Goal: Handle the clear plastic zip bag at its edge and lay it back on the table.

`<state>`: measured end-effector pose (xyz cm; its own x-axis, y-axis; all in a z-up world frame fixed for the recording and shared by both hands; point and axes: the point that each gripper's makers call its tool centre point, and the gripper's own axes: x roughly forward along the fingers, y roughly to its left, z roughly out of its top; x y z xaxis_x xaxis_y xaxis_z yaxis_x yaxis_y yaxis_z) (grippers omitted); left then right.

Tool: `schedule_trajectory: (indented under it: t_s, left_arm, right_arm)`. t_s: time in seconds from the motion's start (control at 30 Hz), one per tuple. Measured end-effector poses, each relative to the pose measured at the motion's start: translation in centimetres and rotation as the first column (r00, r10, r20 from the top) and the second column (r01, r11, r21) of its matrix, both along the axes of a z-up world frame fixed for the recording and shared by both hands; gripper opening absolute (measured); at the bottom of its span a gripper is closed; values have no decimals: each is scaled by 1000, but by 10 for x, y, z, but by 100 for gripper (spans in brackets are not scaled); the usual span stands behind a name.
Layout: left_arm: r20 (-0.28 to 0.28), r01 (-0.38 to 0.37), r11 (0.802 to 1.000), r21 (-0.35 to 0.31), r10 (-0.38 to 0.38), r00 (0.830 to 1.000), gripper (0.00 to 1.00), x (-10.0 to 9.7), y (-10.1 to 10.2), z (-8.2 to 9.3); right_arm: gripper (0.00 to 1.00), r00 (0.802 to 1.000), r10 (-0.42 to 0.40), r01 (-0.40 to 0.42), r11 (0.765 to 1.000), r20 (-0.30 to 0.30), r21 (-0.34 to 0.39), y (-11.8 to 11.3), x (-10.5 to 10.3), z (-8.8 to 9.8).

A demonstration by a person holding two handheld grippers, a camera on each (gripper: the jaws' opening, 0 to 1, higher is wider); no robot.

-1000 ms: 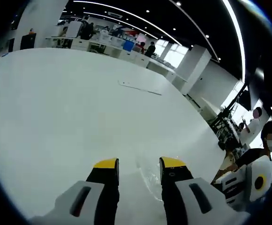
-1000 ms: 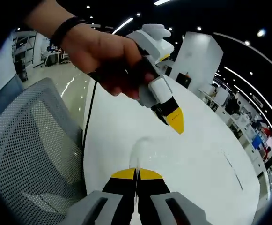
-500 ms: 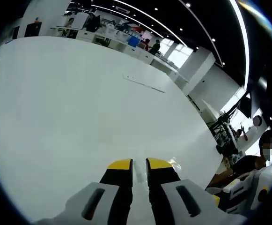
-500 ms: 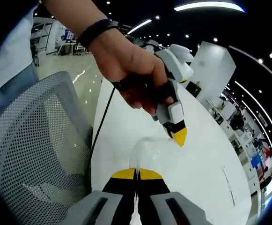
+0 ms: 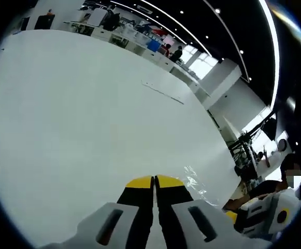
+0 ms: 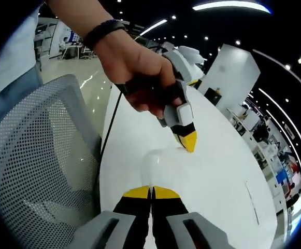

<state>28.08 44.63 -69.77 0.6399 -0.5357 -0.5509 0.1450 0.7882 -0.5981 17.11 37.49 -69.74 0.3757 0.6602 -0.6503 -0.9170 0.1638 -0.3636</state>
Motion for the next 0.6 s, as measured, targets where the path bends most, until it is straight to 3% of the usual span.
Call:
schedule_trajectory:
  t_s: [0.33,0.6]
  left_arm:
    - [-19,-48,998,-42,47,999,0,-13,11,2]
    - [-36,-66,995,-77,63,997,0,-29,8,4]
  right_arm:
    - [0,998,-71,71,997,0,-22,-20,12,-11]
    - [0,988,-157,156,988,-16,-18,-39,25,-15]
